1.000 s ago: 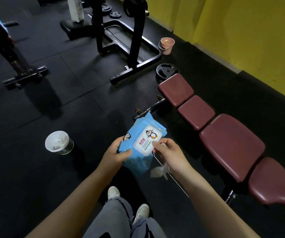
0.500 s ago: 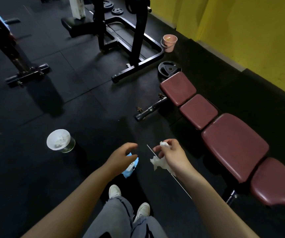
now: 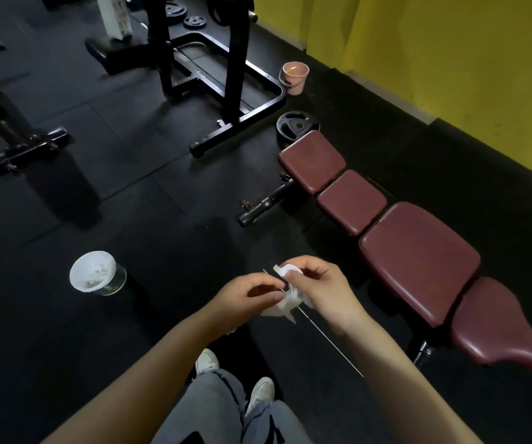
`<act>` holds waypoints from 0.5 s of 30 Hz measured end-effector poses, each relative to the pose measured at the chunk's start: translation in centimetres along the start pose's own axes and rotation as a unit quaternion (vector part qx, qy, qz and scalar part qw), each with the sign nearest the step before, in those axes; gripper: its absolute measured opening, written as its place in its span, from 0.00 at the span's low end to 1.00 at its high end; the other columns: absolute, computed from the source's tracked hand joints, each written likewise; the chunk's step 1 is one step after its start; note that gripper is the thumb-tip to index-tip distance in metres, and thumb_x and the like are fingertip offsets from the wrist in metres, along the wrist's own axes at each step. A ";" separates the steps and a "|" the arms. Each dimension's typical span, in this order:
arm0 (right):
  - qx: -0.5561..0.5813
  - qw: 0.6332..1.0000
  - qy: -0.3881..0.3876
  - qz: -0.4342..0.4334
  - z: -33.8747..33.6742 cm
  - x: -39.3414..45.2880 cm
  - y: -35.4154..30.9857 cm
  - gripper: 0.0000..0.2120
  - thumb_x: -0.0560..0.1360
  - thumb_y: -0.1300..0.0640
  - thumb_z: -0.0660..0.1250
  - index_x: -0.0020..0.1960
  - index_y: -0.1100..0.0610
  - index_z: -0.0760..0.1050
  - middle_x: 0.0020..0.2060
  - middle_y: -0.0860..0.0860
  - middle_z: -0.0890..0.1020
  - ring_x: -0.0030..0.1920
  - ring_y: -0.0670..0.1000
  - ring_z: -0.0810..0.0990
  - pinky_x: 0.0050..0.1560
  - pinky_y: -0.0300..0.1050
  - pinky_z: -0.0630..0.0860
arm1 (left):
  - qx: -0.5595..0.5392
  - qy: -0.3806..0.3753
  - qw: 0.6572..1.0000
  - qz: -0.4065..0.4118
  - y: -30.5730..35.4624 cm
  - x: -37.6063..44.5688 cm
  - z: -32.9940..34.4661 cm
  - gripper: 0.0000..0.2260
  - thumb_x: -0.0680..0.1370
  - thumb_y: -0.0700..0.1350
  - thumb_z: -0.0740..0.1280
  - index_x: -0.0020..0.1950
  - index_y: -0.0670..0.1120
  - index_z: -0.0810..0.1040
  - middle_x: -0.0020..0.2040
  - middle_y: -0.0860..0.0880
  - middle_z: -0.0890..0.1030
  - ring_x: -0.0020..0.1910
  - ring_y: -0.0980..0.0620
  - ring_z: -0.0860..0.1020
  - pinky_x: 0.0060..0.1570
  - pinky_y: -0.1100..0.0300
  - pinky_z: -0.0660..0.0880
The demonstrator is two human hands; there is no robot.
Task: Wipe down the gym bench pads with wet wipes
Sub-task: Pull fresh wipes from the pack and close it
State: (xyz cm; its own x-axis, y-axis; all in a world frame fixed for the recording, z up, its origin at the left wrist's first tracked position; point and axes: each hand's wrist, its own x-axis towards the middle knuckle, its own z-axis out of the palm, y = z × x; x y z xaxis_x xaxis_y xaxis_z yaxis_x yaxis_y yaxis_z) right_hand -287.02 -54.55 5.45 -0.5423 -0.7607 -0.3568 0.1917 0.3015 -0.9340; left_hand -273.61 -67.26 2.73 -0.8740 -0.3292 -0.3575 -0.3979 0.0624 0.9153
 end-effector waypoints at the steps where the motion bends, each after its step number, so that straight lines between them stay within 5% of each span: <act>1: 0.000 1.000 0.008 0.000 -0.2 0.0 0.1 0.06 0.76 0.63 0.68 0.47 0.56 0.83 0.40 0.50 0.84 0.40 0.45 0.81 0.40 0.37 0.75 | 0.009 -0.014 1.000 0.005 0.3 0.1 0.2 0.06 0.78 0.48 0.70 0.54 0.51 0.83 0.51 0.48 0.83 0.52 0.51 0.81 0.58 0.47 0.77; 5: -0.011 0.999 0.050 0.007 -1.2 -0.3 0.2 0.05 0.76 0.59 0.69 0.47 0.50 0.83 0.42 0.49 0.85 0.45 0.48 0.83 0.44 0.41 0.76 | 0.016 -0.049 0.999 0.005 1.3 0.2 1.1 0.17 0.74 0.55 0.70 0.53 0.42 0.80 0.51 0.41 0.80 0.53 0.42 0.80 0.54 0.44 0.76; 12: -0.007 0.991 0.130 -0.009 -3.2 -0.8 0.0 0.06 0.77 0.59 0.68 0.44 0.52 0.82 0.31 0.48 0.76 0.33 0.47 0.74 0.33 0.40 0.72 | -0.012 -0.038 0.999 -0.009 1.9 1.0 2.4 0.07 0.76 0.46 0.68 0.50 0.45 0.76 0.41 0.53 0.77 0.41 0.58 0.75 0.44 0.59 0.73; 15: -0.013 0.985 0.172 0.008 -4.3 -0.9 0.4 0.04 0.76 0.55 0.68 0.44 0.49 0.81 0.36 0.50 0.82 0.36 0.48 0.79 0.39 0.46 0.77 | -0.003 -0.025 1.000 -0.018 2.4 1.6 2.9 0.06 0.78 0.39 0.65 0.53 0.48 0.78 0.44 0.51 0.79 0.42 0.59 0.76 0.44 0.62 0.74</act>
State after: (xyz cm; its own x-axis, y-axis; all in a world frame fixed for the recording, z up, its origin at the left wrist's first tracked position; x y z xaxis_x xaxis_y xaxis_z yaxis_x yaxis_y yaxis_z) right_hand -289.99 -51.27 5.45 -0.7847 -0.5175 -0.3413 0.1850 0.3301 -0.9256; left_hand -276.73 -64.93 3.79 -0.8720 -0.2834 -0.3992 -0.4282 0.0462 0.9025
